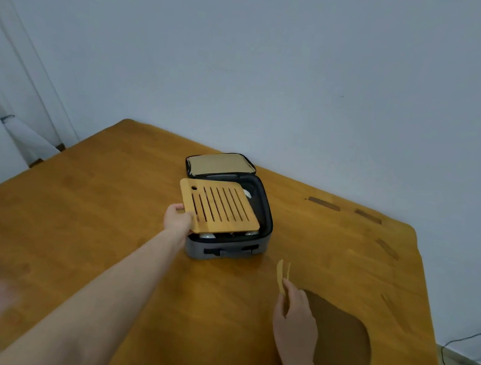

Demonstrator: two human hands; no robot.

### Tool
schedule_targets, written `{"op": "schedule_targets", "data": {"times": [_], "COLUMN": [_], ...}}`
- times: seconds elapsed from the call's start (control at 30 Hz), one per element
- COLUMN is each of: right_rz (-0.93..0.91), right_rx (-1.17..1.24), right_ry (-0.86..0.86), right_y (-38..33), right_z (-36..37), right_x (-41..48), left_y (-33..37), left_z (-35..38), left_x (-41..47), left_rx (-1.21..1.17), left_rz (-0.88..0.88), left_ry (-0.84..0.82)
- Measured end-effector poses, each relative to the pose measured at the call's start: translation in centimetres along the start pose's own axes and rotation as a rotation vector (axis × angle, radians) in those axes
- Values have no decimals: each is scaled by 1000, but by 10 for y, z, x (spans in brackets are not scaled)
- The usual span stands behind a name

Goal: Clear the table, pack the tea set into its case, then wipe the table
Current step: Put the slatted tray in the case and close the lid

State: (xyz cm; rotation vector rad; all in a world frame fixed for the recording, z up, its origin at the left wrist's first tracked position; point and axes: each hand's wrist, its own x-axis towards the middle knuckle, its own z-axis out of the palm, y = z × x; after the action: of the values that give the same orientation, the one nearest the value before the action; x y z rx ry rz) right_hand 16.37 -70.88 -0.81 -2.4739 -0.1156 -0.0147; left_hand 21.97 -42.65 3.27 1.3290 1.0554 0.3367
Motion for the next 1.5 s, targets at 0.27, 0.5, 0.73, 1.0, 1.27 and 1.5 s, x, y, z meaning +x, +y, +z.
{"op": "schedule_targets", "data": {"times": [0.27, 0.5, 0.73, 1.0, 1.27, 1.5], "right_rz": [52, 79, -50, -152, -247, -191], "right_rx": [-27, 4, 18, -9, -123, -249], "right_ry": [49, 139, 167, 23, 65, 225], "right_y": [-2, -32, -74, -106, -107, -107], "right_z": [5, 20, 34, 65, 104, 119], "right_x": [28, 48, 102, 178, 212, 205], "left_y": [-2, -1, 37, 27, -19, -15], "left_z": [8, 11, 14, 11, -6, -9], "left_x": [17, 32, 30, 31, 44, 49], "left_rx": [81, 332, 983, 1400, 1534, 1592], "left_rz": [-34, -7, 46, 550, 762, 778], "left_ry": [-100, -198, -425, -356, -431, -413]}}
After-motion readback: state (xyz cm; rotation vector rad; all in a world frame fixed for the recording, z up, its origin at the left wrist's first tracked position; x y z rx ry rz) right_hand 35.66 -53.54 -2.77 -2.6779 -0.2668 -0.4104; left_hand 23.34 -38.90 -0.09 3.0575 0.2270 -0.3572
